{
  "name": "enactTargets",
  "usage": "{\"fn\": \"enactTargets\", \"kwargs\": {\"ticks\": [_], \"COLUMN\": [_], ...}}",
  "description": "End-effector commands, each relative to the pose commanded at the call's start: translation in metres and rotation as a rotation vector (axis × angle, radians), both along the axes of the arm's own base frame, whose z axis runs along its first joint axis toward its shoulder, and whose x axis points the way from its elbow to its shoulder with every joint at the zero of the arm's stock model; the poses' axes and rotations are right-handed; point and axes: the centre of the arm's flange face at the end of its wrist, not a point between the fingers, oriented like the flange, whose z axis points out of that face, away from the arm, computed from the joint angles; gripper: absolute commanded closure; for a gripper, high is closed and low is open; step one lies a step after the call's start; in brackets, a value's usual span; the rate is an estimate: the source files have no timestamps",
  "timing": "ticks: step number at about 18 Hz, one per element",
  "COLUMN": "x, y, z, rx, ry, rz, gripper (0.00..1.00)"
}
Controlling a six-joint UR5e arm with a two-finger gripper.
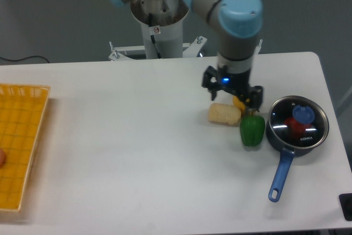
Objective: Close the pot lid
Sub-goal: 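Open the gripper and lift it away from the lidded saucepan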
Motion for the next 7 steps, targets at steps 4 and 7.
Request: {"fn": "enactTargets", "kwargs": {"ticks": [4, 7], "x": [0.004, 0.001], "y": [0.002, 0.004], "z": [-0.011, -0.015], "rx": [-0.058, -0.071], "ry": [-0.007, -0.017], "rz": [-0.101, -0.163], "gripper": [0.00, 0.00]}}
